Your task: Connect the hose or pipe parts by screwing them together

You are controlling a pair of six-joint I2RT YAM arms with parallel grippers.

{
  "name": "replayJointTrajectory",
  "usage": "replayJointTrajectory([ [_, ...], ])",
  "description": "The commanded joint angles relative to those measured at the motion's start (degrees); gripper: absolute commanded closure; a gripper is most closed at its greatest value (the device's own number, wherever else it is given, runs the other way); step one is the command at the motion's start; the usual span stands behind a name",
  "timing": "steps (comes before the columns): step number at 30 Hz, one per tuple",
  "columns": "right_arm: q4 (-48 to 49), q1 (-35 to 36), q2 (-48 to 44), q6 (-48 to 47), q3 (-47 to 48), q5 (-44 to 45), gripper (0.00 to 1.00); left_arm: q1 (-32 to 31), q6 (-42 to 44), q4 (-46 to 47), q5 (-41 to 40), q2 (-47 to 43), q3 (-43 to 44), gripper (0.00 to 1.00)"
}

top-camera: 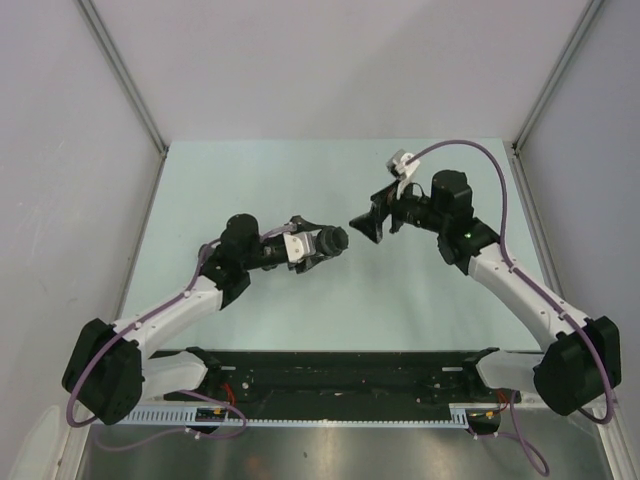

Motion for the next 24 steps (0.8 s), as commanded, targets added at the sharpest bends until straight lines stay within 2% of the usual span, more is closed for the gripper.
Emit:
replayJointTrajectory([
  [1,-14.8,3.9,-4.8,-39.2,0.7,-16.4,0.01,0.9,-3.3,2.9,11.1,-0.4,1.8,1.0],
  [2,-17.5,5.0,-5.5,-47.8,0.7,-15.5,0.0,0.9,-3.4,2.9,12.3,-0.3,1.7,1.0],
  [6,-25.1,7.1,-8.0,-60.3,0.8,-18.2,0.0,1.3,-3.9,2.9,15.1,0.5,2.0,0.99],
  [18,-21.9,13.2,-5.9,-63.7,0.8,-13.1,0.01,1.9,-5.6,2.7,20.6,1.7,2.7,1.0],
  [21,-20.7,14.0,-5.1,-63.7,0.9,-12.3,0.03,1.9,-5.9,2.7,21.3,1.8,2.8,1.0],
  [24,-20.8,14.1,-4.2,-63.3,1.0,-12.9,0.11,1.9,-5.9,2.6,21.8,1.8,2.8,1.0],
])
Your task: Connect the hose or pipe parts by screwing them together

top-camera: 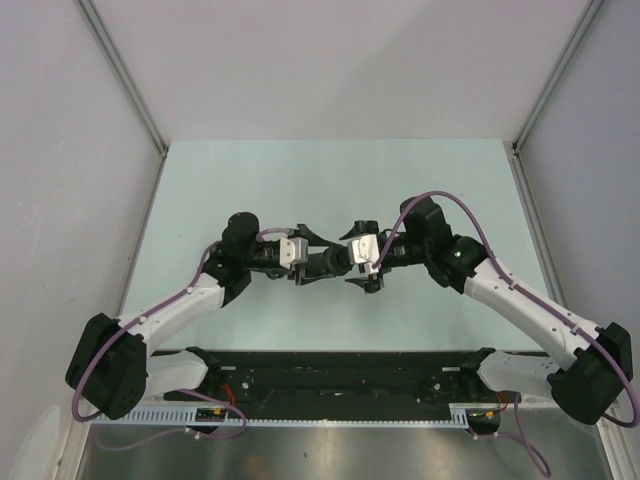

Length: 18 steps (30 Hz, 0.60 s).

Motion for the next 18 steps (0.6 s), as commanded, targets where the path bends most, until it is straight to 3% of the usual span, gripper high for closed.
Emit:
replayJointTrajectory([
  [1,1.9,0.4,1.1,-0.7,1.1,0.6,0.13,0.5,-1.0,2.1,3.6,0.0,2.7,1.0],
  [5,2.1,0.7,2.2,2.4,1.1,-0.5,0.3,0.5,-0.6,2.1,2.8,-0.3,2.7,1.0],
  [6,3.2,0.7,2.5,3.6,1.1,-0.8,0.42,0.5,-0.3,2.1,2.3,-0.5,2.7,1.0],
  [8,5.3,0.9,2.7,7.6,1.1,-1.8,0.46,0.5,0.3,2.1,-1.2,-0.8,2.7,1.0],
  [11,12.1,1.6,4.2,21.1,1.1,-0.2,0.51,0.5,2.2,2.1,-6.3,-1.5,2.6,1.0],
  [12,16.4,2.2,4.4,30.9,1.1,4.2,0.56,0.5,2.7,2.1,-7.8,-1.7,2.5,1.0],
  [15,24.4,3.8,6.5,49.5,1.2,11.7,0.61,0.2,4.5,2.2,-13.0,-2.4,3.1,1.0],
  [18,29.7,4.0,9.5,63.7,1.3,19.7,0.63,-1.3,7.1,2.4,-20.1,-2.4,3.1,1.0],
])
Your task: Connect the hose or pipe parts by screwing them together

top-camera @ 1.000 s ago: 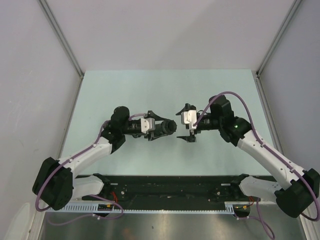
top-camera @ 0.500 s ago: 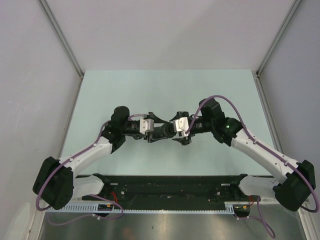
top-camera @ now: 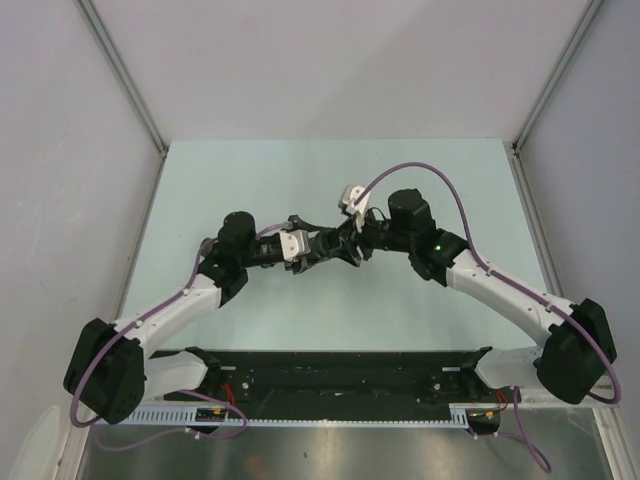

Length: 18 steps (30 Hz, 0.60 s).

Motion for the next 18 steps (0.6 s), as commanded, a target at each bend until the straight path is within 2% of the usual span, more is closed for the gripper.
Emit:
replayJointTrajectory([
  [1,15.8,3.0,3.8,36.1,1.3,9.7,0.63,-2.6,5.4,3.6,-13.1,-1.0,3.1,1.0],
  [2,16.1,3.1,4.8,39.7,1.3,11.3,0.62,-4.0,7.0,3.6,-15.1,-1.0,3.0,1.0],
  [3,15.5,3.1,5.3,45.4,1.3,16.7,0.61,-4.7,8.0,3.6,-18.9,-0.8,2.9,1.0],
  [4,15.3,2.8,5.6,53.3,1.3,17.8,0.6,-5.2,8.7,3.7,-20.5,-0.3,2.9,1.0],
  [7,16.7,1.8,7.2,62.1,1.3,17.4,0.55,-7.1,11.2,3.7,-25.4,0.3,2.7,1.0],
  [8,17.6,0.9,7.7,70.0,1.3,17.2,0.53,-7.9,12.4,3.8,-26.7,0.4,2.3,1.0],
  [10,20.1,0.1,8.5,76.4,1.3,14.1,0.5,-8.5,13.2,4.1,-30.4,1.0,2.1,1.0],
  [11,22.6,-0.1,8.8,80.8,1.3,13.4,0.43,-8.6,13.2,4.2,-31.1,1.1,1.9,1.0],
  [13,24.8,-0.3,9.1,82.8,1.3,12.0,0.34,-8.6,13.3,4.5,-31.8,1.0,1.6,1.0],
  [14,25.3,-0.2,8.9,82.7,1.3,12.2,0.24,-8.5,13.2,4.7,-31.6,0.9,1.3,1.0],
  [16,24.1,-0.2,7.6,81.3,1.3,13.6,0.11,-8.5,12.9,4.8,-31.1,0.2,0.9,1.0],
  [17,21.9,-0.3,7.1,78.5,1.2,14.5,0.0,-8.4,12.6,5.1,-30.4,-0.1,0.5,1.0],
  [18,20.6,-0.6,6.6,77.0,1.2,15.0,0.0,-8.3,12.4,5.1,-30.2,-0.4,0.3,1.0],
])
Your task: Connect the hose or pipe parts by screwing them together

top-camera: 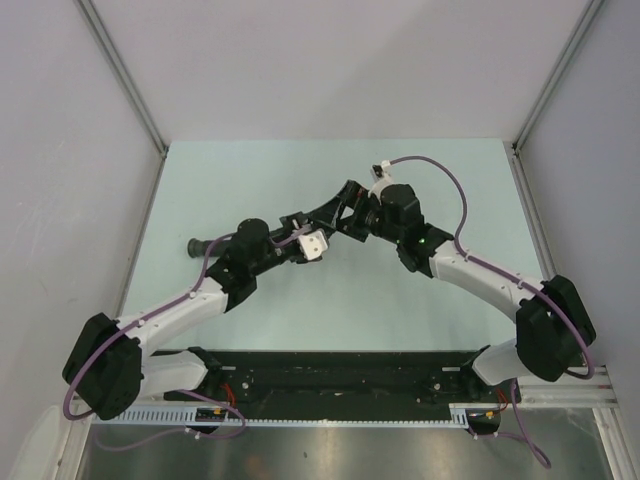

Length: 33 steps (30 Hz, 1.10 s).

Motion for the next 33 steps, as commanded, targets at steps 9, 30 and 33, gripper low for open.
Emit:
replayJointTrajectory([
  [9,-4.8,-6.3,-10.4,-25.9,1.0,-2.1,0.0,1.9,-4.1,5.6,10.2,-4.0,-0.3,1.0],
  [30,-31.4,-4.8,-20.3,-113.8,1.0,-36.4,0.0,10.7,-19.6,5.1,47.7,-1.8,3.0,0.99],
  [33,-30.3,-2.5,-19.4,-114.1,1.0,-32.8,0.03,10.8,-20.1,4.8,50.2,-1.0,3.3,1.0],
])
